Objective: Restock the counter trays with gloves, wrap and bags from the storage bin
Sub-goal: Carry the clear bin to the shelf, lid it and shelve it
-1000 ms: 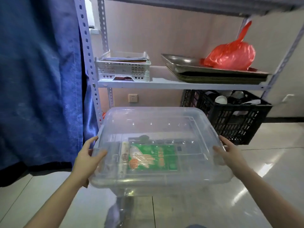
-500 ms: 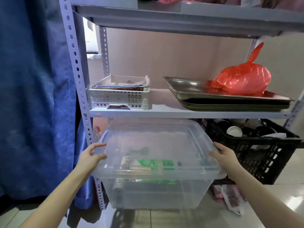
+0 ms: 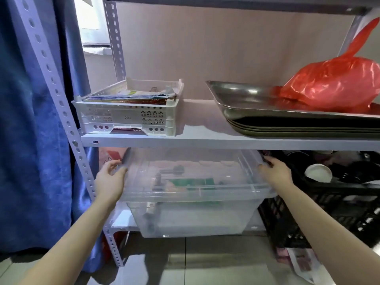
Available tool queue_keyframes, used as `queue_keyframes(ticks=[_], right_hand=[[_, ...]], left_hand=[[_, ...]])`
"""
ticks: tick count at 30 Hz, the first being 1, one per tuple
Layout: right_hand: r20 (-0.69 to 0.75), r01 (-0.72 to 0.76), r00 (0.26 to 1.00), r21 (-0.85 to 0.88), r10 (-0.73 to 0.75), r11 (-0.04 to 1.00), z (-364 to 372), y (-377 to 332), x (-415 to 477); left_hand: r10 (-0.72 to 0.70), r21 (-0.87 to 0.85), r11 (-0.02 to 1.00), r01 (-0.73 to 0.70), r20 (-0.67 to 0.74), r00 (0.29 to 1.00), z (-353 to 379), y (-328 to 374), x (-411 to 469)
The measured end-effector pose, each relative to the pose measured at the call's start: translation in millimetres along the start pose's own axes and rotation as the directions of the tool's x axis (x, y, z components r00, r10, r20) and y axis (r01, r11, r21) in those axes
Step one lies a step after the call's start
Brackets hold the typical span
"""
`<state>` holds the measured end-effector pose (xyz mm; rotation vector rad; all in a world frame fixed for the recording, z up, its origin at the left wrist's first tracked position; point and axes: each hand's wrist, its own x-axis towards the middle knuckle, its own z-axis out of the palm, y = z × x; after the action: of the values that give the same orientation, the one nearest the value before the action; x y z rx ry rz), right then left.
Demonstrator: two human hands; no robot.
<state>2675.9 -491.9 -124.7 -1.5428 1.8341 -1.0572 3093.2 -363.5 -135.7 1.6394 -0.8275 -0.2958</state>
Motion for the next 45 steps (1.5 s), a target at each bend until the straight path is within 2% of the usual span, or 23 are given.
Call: queue_keyframes(ticks=[3, 5, 6, 8, 9, 10, 11, 13, 14, 15, 18, 22, 25, 28, 31, 34, 36, 37, 39, 42, 45], right_hand=[[-0.092, 0.01, 0.996, -0.019, -0.012, 1.0, 0, 5, -6], [-0.145, 0.044, 0.989, 0.052, -0.036, 0.998, 1, 11, -18], [-0.163, 0.079, 0.985, 0.102, -0.061, 0.992, 2, 13, -27], [-0.172, 0.185, 0.972, 0.129, -0.162, 0.974, 5, 15, -47], [-0.162, 0.257, 0.957, 0.091, -0.24, 0.962, 7, 15, -60], [-0.151, 0.344, 0.929, 0.008, -0.339, 0.939, 9, 15, -72], [-0.135, 0.444, 0.88, -0.113, -0.456, 0.889, 12, 15, -84], [-0.082, 0.633, 0.718, -0.337, -0.691, 0.697, 21, 15, -103], [-0.046, 0.686, 0.655, -0.382, -0.754, 0.619, 26, 15, -110], [-0.011, 0.711, 0.631, -0.393, -0.776, 0.584, 30, 13, -115], [0.057, 0.724, 0.621, -0.424, -0.782, 0.544, 35, 5, -117], [-0.011, 0.708, 0.62, -0.421, -0.784, 0.566, 37, -17, -106], [-0.052, 0.657, 0.673, -0.415, -0.737, 0.629, 43, -36, -97], [-0.035, 0.621, 0.713, -0.434, -0.701, 0.653, 54, -41, -89], [-0.009, 0.569, 0.764, -0.462, -0.645, 0.68, 71, -34, -83], [0.002, 0.522, 0.792, -0.52, -0.61, 0.676, 86, -32, -73], [0.058, 0.479, 0.834, -0.57, -0.549, 0.668, 91, -35, -67], [0.088, 0.468, 0.847, -0.593, -0.525, 0.655, 91, -35, -65], [0.122, 0.473, 0.844, -0.626, -0.521, 0.62, 91, -31, -65], [0.159, 0.541, 0.771, -0.674, -0.616, 0.503, 92, -14, -77], [0.189, 0.557, 0.753, -0.694, -0.631, 0.456, 98, 0, -84]], left_hand=[[0.083, 0.103, 0.992, -0.073, -0.098, 0.992, -7, -2, -13], [0.259, 0.165, 0.955, -0.248, -0.047, 0.965, -14, -8, -29], [0.391, 0.198, 0.899, -0.391, 0.045, 0.919, -17, -13, -39], [0.599, 0.278, 0.706, -0.652, 0.259, 0.758, -21, -28, -57], [0.647, 0.325, 0.605, -0.727, 0.332, 0.686, -22, -36, -63], [0.666, 0.372, 0.532, -0.76, 0.37, 0.647, -22, -42, -67], [0.668, 0.413, 0.492, -0.766, 0.385, 0.637, -21, -45, -69], [0.667, 0.455, 0.454, -0.766, 0.397, 0.63, -19, -43, -69], [0.668, 0.456, 0.446, -0.77, 0.403, 0.625, -19, -42, -67], [0.665, 0.452, 0.446, -0.773, 0.41, 0.624, -19, -40, -65], [0.649, 0.435, 0.449, -0.78, 0.441, 0.62, -20, -35, -57], [0.642, 0.44, 0.474, -0.763, 0.42, 0.641, -14, -15, -39], [0.569, 0.529, 0.488, -0.694, 0.411, 0.712, -3, 3, -29], [0.478, 0.628, 0.46, -0.628, 0.42, 0.771, 7, 3, -24], [0.392, 0.686, 0.415, -0.597, 0.458, 0.798, 20, -8, -17], [0.389, 0.715, 0.394, -0.577, 0.44, 0.81, 35, -13, -11], [0.372, 0.744, 0.372, -0.555, 0.428, 0.824, 44, -9, -10], [0.375, 0.746, 0.364, -0.558, 0.431, 0.821, 48, -7, -11], [0.444, 0.695, 0.339, -0.634, 0.476, 0.759, 54, -9, -16], [0.534, 0.585, 0.282, -0.761, 0.563, 0.63, 59, -25, -31], [0.528, 0.598, 0.296, -0.745, 0.547, 0.649, 66, -39, -40]])
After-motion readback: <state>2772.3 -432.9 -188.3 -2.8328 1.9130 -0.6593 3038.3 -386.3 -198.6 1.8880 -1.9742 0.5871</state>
